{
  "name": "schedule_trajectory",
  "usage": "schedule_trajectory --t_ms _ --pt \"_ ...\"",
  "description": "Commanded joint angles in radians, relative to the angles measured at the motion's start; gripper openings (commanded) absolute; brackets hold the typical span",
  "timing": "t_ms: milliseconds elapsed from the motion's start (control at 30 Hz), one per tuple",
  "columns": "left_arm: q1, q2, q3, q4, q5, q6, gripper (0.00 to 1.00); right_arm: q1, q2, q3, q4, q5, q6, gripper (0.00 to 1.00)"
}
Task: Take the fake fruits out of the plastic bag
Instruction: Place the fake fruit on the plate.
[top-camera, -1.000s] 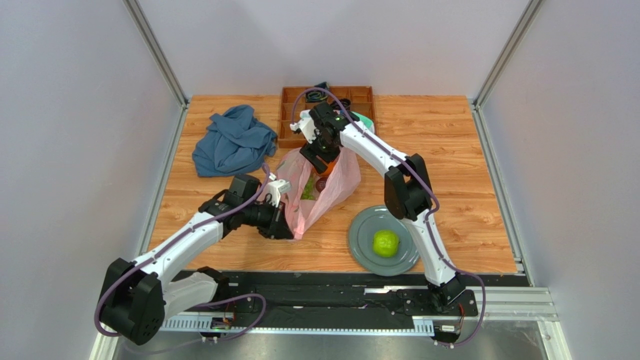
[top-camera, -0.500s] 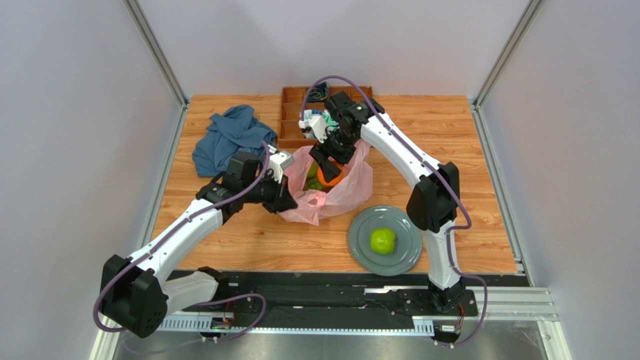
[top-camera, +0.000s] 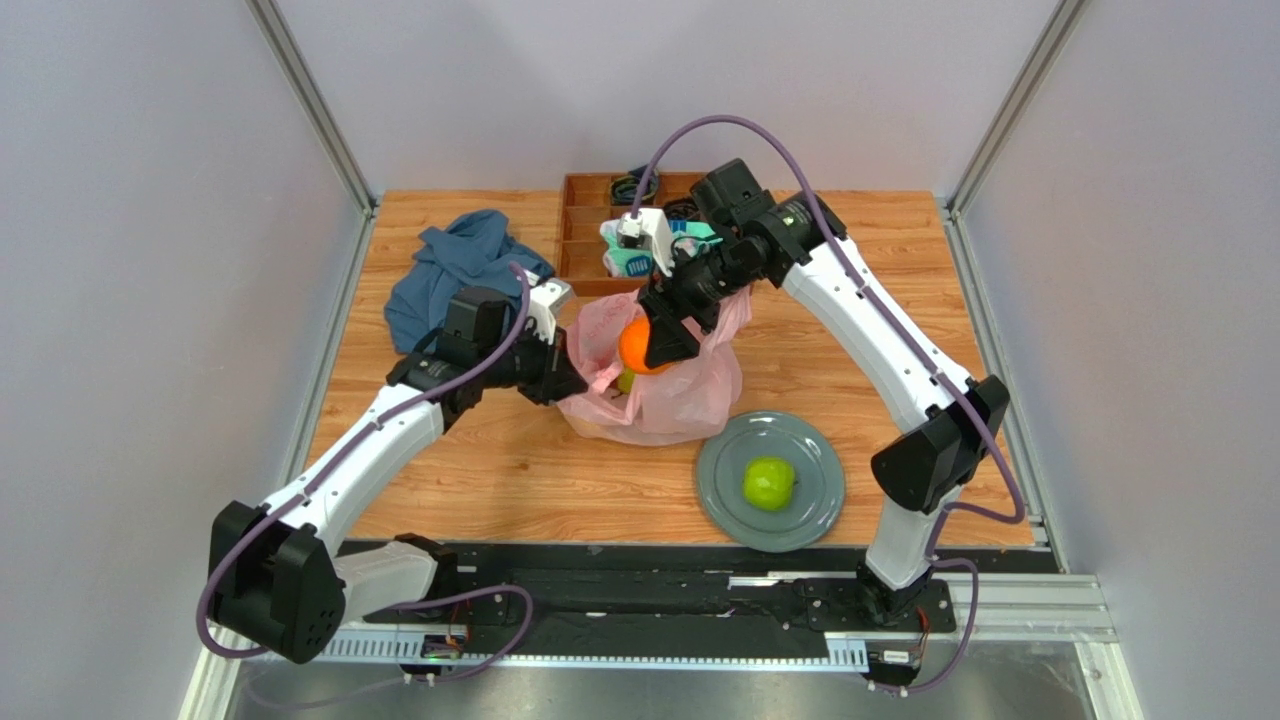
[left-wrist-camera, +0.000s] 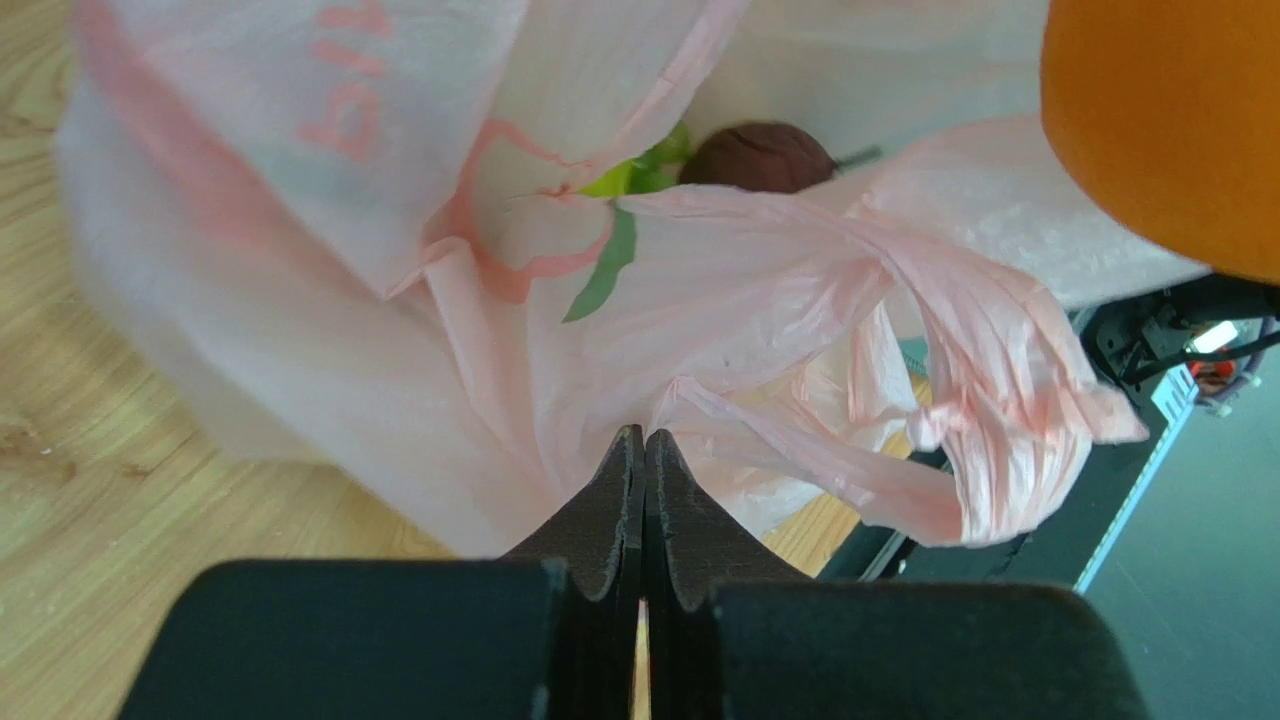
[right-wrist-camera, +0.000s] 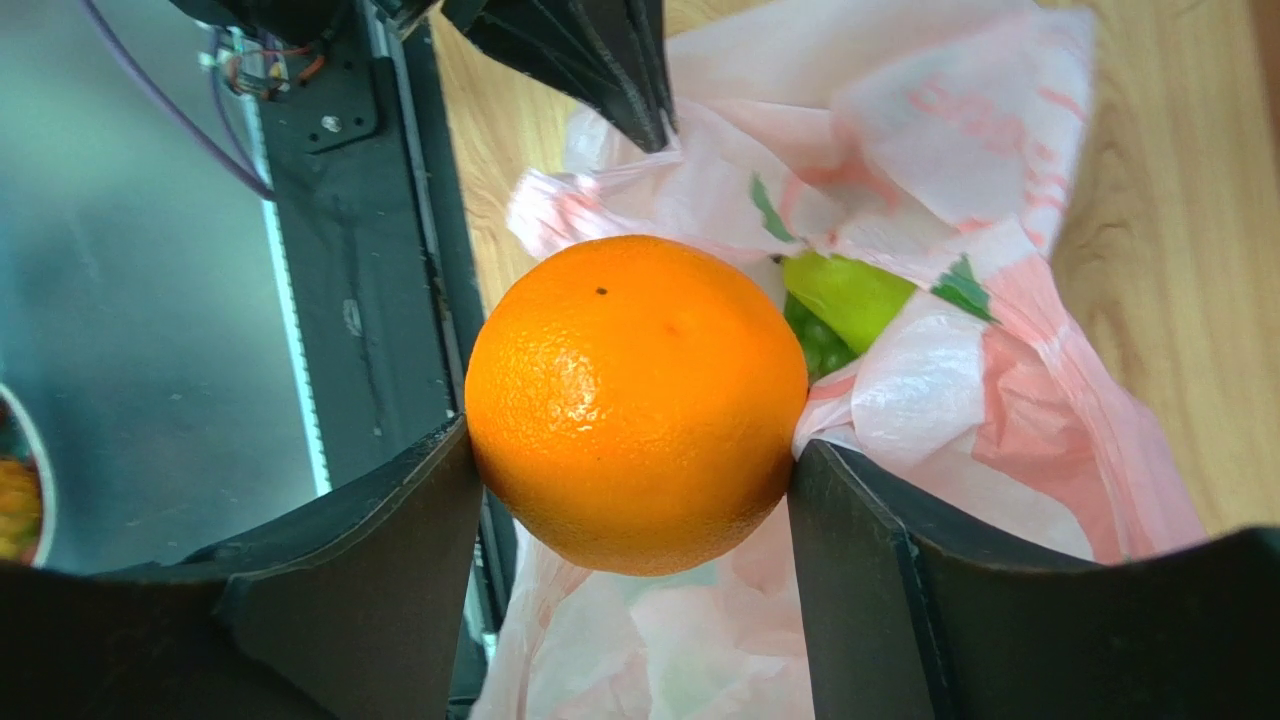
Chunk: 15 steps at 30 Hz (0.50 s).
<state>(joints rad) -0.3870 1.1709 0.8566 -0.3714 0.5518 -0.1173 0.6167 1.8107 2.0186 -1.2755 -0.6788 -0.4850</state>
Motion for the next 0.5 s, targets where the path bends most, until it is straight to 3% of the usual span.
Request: schedule_trajectory --t_ms 0,133,233,267,367,433,467 --pt "0.042 -0.040 0.030 -0.003 0.060 0.019 0.00 0.000 0.056 -0.026 0.103 -0.060 0.083 0.57" --pt "0.065 -0.099 0.007 -0.014 0.110 0.031 0.02 -0.018 0.076 0.032 0.163 -0.140 0.172 0.62" --pt "0.108 -0.125 0.062 -0.011 0.225 0.013 0.31 -0.018 0.120 0.081 0.117 -0.186 0.174 0.61" --pt "0.126 -0.128 0.085 -0.020 0.250 -0.005 0.50 -0.018 0.137 0.084 0.117 -0.170 0.172 0.61" --pt "0.135 -0.120 0.163 -0.046 0.322 -0.039 0.78 -0.018 0.156 0.089 0.126 -0.162 0.174 0.61" --pt "0.135 -0.103 0.164 -0.003 0.390 -0.094 0.82 -0.020 0.151 0.086 0.152 -0.172 0.197 0.61" --pt "0.135 -0.091 0.157 0.064 0.402 -0.186 0.94 -0.018 0.150 0.085 0.160 -0.179 0.203 0.61"
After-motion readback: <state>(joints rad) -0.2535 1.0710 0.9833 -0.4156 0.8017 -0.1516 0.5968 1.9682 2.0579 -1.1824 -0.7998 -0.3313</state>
